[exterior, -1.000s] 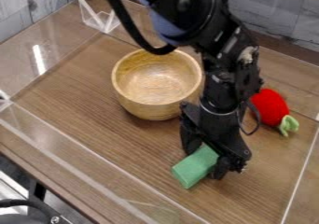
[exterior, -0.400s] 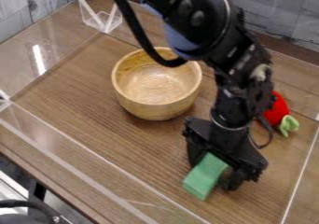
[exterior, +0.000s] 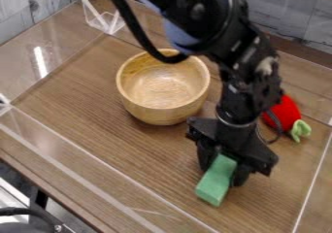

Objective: Put the green object in the brown bowl

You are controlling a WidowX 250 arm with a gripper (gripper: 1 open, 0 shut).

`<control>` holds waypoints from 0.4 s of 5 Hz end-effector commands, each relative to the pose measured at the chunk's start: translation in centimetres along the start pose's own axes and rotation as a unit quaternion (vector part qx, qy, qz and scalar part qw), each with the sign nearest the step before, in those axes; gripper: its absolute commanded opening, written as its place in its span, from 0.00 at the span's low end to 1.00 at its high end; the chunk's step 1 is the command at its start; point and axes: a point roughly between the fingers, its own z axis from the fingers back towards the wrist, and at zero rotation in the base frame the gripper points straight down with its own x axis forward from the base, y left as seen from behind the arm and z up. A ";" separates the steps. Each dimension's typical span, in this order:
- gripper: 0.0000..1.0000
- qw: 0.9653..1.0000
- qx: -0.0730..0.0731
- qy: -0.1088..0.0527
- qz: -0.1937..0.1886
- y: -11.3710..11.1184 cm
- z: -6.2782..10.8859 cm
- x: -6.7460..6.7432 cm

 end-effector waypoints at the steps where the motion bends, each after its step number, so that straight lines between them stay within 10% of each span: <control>1: 0.00 0.999 -0.011 -0.027 0.014 0.5 1.4 0.9; 2: 0.00 0.999 -0.019 -0.030 -0.016 0.7 1.6 0.5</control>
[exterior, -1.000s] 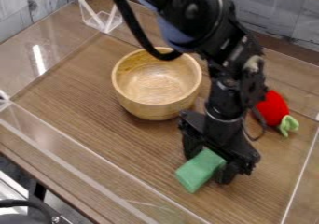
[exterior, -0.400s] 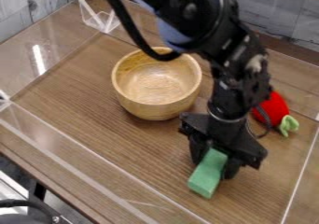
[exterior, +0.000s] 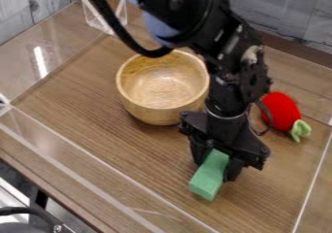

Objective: Put the green object in the brown bowl

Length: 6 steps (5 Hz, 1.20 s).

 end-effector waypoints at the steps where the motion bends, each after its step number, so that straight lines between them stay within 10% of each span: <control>1: 0.00 0.999 -0.013 -0.024 -0.029 0.0 1.3 0.2; 6: 0.00 0.995 -0.023 -0.051 -0.083 0.3 1.3 -1.5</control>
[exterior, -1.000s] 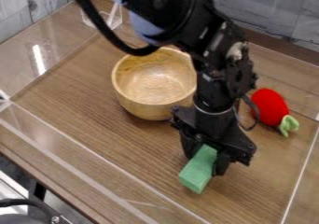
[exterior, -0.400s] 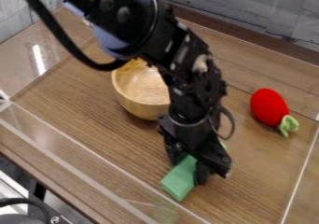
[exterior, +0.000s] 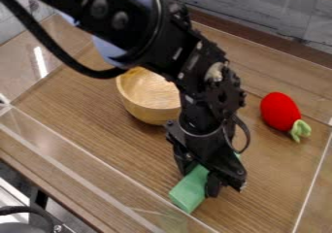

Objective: Put the green object in the brown bowl

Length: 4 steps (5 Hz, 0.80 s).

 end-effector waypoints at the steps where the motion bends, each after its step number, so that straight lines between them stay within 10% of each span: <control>1: 0.00 0.999 0.004 -0.028 0.016 0.6 1.3 1.5; 4: 0.00 1.000 -0.003 -0.018 -0.010 1.5 0.0 1.6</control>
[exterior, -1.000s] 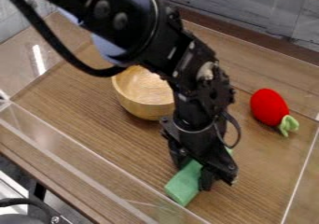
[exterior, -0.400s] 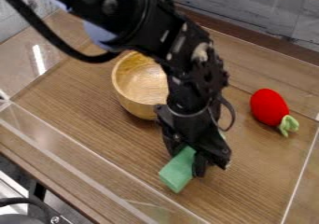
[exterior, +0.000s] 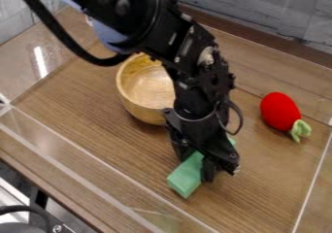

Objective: Put the green object in the brown bowl

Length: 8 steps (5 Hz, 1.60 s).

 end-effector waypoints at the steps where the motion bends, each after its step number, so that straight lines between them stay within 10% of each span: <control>1: 0.00 1.000 0.005 -0.020 0.001 0.4 3.0 0.9; 3: 0.00 0.994 0.038 -0.057 0.080 6.5 6.2 3.5; 8: 0.00 0.981 0.078 -0.068 0.164 10.6 4.3 7.0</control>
